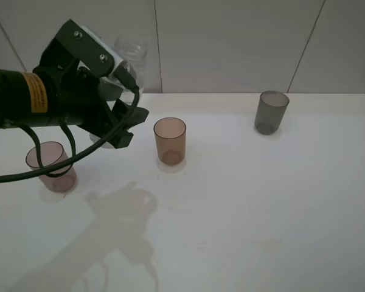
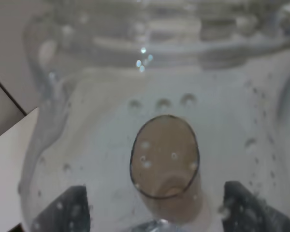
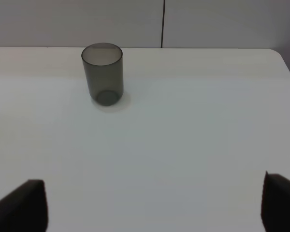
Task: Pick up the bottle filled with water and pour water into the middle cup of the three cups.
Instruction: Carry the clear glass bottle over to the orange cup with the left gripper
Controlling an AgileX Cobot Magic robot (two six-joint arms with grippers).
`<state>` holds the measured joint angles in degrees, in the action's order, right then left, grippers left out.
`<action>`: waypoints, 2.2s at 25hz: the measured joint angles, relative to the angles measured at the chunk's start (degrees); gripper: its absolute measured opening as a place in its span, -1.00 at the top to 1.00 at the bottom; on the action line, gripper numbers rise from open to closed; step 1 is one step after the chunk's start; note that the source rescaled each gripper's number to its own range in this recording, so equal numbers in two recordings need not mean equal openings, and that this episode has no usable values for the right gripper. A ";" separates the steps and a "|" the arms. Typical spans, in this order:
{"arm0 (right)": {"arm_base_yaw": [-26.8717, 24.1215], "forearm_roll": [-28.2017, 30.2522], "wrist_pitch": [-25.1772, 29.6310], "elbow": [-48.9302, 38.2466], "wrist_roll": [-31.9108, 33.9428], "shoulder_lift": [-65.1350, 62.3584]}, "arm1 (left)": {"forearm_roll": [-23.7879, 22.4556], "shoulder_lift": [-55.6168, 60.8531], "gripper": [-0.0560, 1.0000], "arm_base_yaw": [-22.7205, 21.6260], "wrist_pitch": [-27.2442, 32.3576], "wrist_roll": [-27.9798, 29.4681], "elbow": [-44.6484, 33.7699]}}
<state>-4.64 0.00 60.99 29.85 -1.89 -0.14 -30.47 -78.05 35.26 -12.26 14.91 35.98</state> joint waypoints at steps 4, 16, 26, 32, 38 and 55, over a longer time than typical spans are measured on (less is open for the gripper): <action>0.00 0.00 0.00 0.00 0.00 0.00 | -6.97 0.00 0.86 -2.28 0.98 0.73 0.81; 0.00 0.00 0.00 0.00 0.00 0.00 | -15.96 -7.66 0.86 -8.23 5.95 -1.76 6.87; 0.00 0.34 0.00 0.00 0.00 0.00 | -17.66 -13.25 0.86 -8.23 11.07 -10.45 10.68; 0.00 0.00 0.00 0.00 0.00 0.00 | -17.43 -15.47 0.86 -7.56 16.80 -17.75 13.40; 0.00 0.00 0.00 0.00 0.00 0.00 | -17.28 -18.81 0.86 -5.45 22.19 -22.95 16.56; 0.00 0.00 0.00 0.00 0.00 0.00 | -17.98 -24.62 0.86 -3.51 29.03 -27.76 22.07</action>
<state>-4.64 0.00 60.99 29.85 -1.89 -0.14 -48.44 -102.67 31.75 16.77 -12.86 58.05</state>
